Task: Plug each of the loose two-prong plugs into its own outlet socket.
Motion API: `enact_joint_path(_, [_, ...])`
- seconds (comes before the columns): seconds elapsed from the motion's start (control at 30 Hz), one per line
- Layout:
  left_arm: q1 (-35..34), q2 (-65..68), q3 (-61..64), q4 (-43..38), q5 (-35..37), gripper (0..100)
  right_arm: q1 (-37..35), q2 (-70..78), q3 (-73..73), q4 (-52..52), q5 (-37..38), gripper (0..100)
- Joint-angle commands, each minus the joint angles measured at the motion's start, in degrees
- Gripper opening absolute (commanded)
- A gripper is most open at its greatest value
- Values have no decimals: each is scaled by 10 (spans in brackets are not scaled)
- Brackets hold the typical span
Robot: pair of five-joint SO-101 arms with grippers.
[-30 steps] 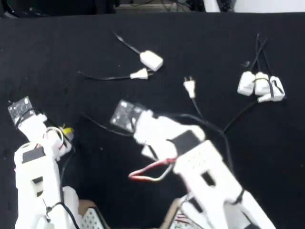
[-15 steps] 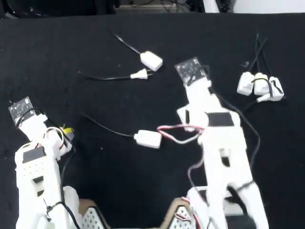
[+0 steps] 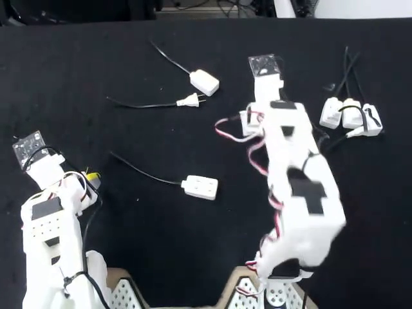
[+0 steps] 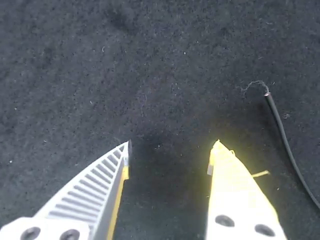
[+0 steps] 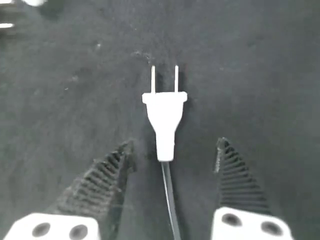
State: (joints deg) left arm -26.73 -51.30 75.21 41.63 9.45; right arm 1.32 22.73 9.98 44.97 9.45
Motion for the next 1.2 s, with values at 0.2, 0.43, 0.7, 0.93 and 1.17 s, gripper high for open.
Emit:
enact_joint_path(0.2, [5, -4, -21, -4, -5, 257, 8, 134, -219, 99, -7, 188])
enact_joint_path(0.43, [6, -4, -21, -4, -6, 257, 11, 138, -218, 103, -6, 10])
enact_joint_path(0.7, [4, -5, -21, -4, -6, 257, 17, 8, -116, 130, 46, 10])
enact_joint_path(0.93, [4, -5, -21, -4, -6, 257, -32, -191, 165, 16, 153, 11])
enact_joint_path(1.17, [4, -5, -21, -4, -6, 257, -55, -223, 246, 17, 200, 138])
